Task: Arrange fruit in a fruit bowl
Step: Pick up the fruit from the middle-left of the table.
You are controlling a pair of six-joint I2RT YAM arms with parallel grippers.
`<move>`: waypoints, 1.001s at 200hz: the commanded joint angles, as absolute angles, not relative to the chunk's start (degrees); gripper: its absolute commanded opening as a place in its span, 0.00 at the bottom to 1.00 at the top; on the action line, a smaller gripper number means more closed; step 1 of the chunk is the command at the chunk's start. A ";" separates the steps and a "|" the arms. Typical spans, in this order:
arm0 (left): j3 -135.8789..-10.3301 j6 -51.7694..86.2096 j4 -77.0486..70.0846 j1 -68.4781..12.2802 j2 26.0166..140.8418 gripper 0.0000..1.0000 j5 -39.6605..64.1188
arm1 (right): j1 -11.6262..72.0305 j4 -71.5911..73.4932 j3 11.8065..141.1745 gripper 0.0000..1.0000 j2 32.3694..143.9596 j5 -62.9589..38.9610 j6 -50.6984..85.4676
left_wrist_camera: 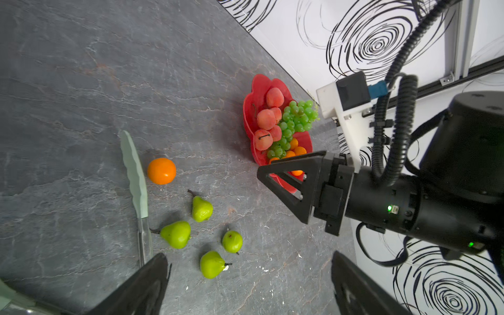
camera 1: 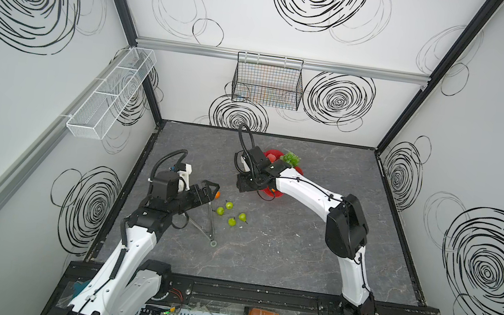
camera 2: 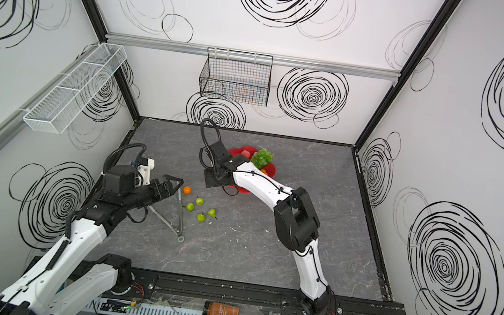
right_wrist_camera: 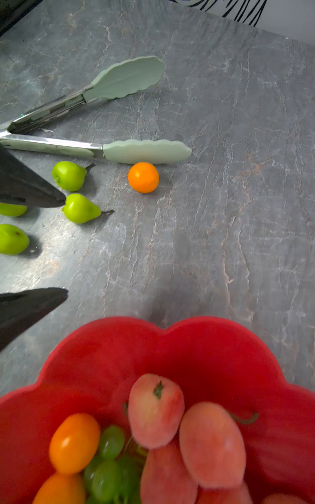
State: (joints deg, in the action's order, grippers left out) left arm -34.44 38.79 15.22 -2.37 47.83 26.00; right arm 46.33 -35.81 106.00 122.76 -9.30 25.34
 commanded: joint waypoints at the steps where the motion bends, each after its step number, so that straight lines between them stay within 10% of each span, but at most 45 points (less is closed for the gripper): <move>1: -33.97 38.55 14.14 0.08 46.86 0.96 28.02 | 47.45 -37.71 111.87 0.52 126.40 -10.43 24.43; 200: -33.27 34.19 16.52 10.99 47.90 0.96 31.90 | 50.93 -39.01 132.55 0.55 145.08 -18.93 22.33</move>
